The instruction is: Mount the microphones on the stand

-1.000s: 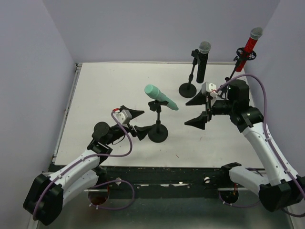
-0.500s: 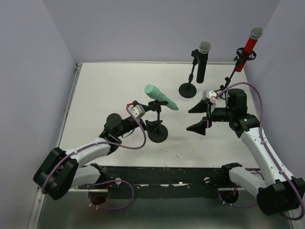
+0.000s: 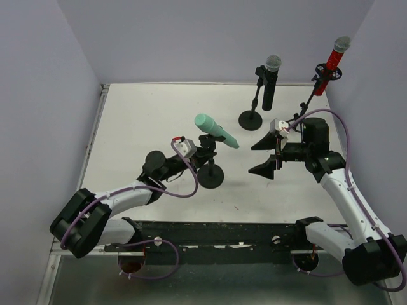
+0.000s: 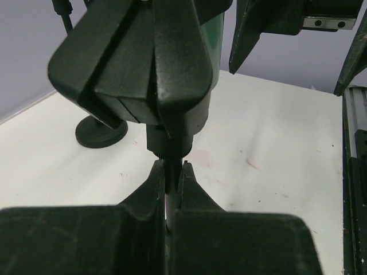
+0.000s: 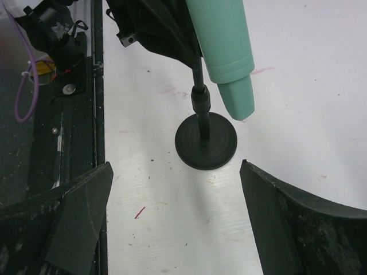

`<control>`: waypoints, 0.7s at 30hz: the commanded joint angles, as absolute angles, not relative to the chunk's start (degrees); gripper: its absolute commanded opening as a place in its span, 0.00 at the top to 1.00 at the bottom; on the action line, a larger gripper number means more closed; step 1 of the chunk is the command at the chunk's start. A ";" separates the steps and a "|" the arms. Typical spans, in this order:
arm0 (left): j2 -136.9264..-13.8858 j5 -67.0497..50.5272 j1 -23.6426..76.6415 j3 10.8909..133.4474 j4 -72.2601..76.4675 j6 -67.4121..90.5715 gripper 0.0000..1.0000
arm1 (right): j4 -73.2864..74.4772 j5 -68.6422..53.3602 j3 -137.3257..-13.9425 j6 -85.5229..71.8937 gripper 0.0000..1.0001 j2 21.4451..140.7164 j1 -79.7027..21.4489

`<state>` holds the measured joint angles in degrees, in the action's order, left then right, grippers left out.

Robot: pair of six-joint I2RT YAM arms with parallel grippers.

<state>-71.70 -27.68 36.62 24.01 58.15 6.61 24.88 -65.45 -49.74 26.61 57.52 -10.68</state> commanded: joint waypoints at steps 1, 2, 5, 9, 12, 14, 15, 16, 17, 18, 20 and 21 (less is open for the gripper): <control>-70.84 -26.90 36.65 24.70 60.91 5.54 1.00 | 23.47 -64.60 -49.66 26.81 0.00 57.92 -10.46; -70.40 -26.11 36.30 25.05 60.56 5.45 1.00 | 23.47 -64.43 -49.66 26.81 0.00 58.01 -10.46; -69.70 -24.88 34.20 26.80 59.33 5.80 1.00 | 23.47 -63.81 -49.66 26.81 0.00 58.18 -10.46; -73.02 -27.15 26.65 35.75 56.87 7.20 1.00 | 23.47 -63.11 -49.48 26.89 0.00 58.27 -10.46; -78.90 -29.96 21.03 42.78 57.65 10.53 1.00 | 23.47 -62.67 -49.66 26.89 0.00 58.45 -10.46; -83.30 -31.54 17.68 48.05 59.06 13.69 1.00 | 23.64 -62.14 -49.74 26.89 0.00 58.54 -10.37; -85.84 -32.07 16.36 50.86 60.02 15.02 1.00 | 23.56 -61.88 -49.66 26.98 0.00 58.62 -10.46; -88.65 -32.43 15.56 53.41 60.29 16.33 1.00 | 23.73 -61.70 -49.75 27.07 0.00 58.71 -10.37; -90.77 -32.61 15.03 56.74 60.12 17.13 1.00 | 23.73 -61.53 -49.66 27.07 0.00 58.80 -10.28; -93.14 -32.52 14.86 59.39 59.51 17.57 1.00 | 23.82 -61.35 -49.75 27.24 0.00 58.97 -10.37; -97.79 -32.95 14.94 65.01 58.02 18.54 1.00 | 24.08 -61.00 -49.83 27.42 0.00 59.15 -10.37; -99.65 -33.13 15.12 67.91 57.75 19.94 1.00 | 24.17 -60.82 -49.92 27.51 0.00 59.41 -10.37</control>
